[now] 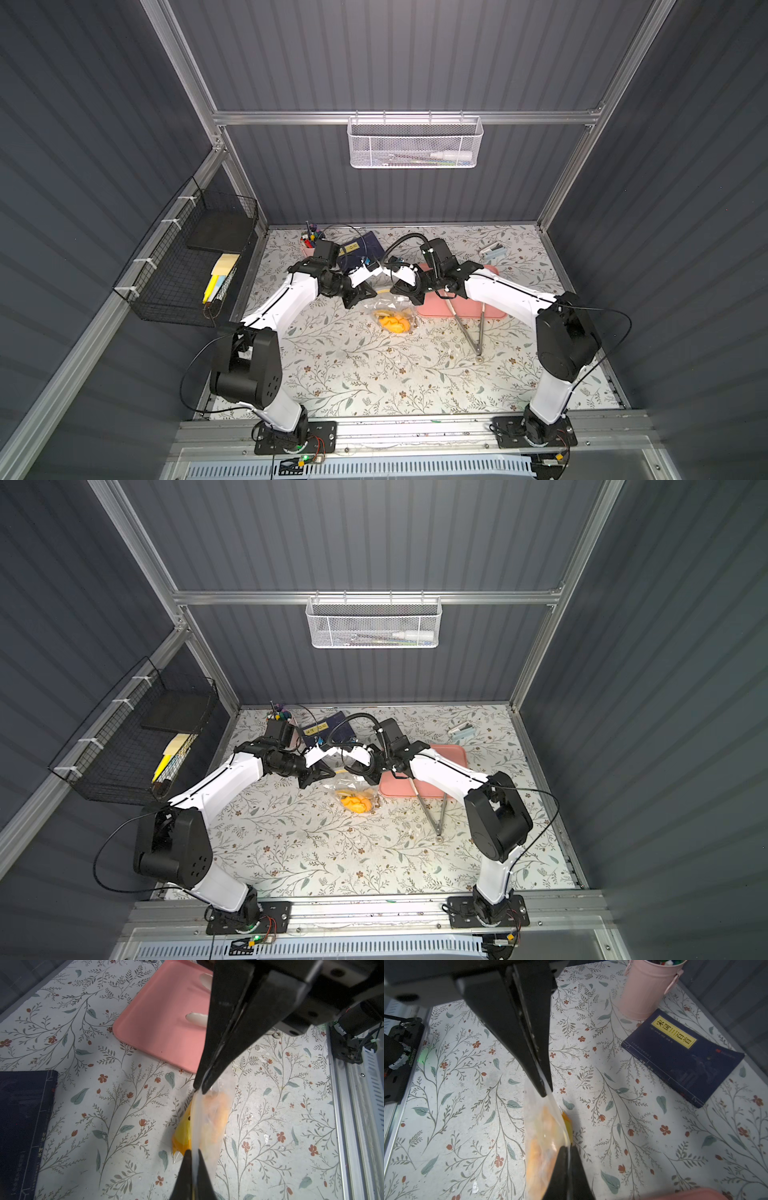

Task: Put the cookies into a resealable bag to prevent moisture
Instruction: Close the ziploc bag at the center of the board.

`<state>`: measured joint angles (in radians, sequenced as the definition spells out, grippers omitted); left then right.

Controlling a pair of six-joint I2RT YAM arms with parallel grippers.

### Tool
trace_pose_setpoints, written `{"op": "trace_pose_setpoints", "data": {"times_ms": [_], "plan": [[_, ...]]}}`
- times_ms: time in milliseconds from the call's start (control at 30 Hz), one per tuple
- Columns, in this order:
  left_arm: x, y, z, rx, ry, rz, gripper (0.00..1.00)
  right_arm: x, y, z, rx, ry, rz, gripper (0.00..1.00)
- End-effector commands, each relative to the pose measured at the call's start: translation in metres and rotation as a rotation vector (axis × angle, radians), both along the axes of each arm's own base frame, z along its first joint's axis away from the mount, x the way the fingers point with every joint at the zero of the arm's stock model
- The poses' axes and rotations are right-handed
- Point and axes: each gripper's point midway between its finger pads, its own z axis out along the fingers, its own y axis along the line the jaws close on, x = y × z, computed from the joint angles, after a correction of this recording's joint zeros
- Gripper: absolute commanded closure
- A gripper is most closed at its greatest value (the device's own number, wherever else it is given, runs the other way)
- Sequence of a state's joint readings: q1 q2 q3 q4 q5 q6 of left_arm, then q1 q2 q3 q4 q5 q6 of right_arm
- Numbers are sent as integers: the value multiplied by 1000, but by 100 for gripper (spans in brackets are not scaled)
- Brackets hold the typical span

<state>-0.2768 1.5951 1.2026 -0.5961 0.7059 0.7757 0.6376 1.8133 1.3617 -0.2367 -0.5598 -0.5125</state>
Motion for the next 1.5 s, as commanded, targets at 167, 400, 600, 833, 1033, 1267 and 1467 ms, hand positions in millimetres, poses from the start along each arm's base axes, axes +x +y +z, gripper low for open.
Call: {"op": "trace_pose_setpoints", "data": {"times_ms": [167,400,600,833,1033,1267,1467], "plan": [[-9,10,12,-64,-17,35,77,2,0,13,78,-2,-7,100],[-9,14,8,-85,-2,70,93,-3,1,13,92,21,8,98],[-8,16,4,-102,33,69,100,-5,11,16,133,45,18,70],[-4,14,6,-129,39,60,100,0,22,13,168,62,17,71],[-2,15,6,-142,46,62,100,-7,25,4,148,89,53,66],[-2,16,8,-160,56,60,100,-5,30,2,170,91,45,76],[-4,17,4,-146,75,50,100,-4,34,8,183,67,53,82]]}}
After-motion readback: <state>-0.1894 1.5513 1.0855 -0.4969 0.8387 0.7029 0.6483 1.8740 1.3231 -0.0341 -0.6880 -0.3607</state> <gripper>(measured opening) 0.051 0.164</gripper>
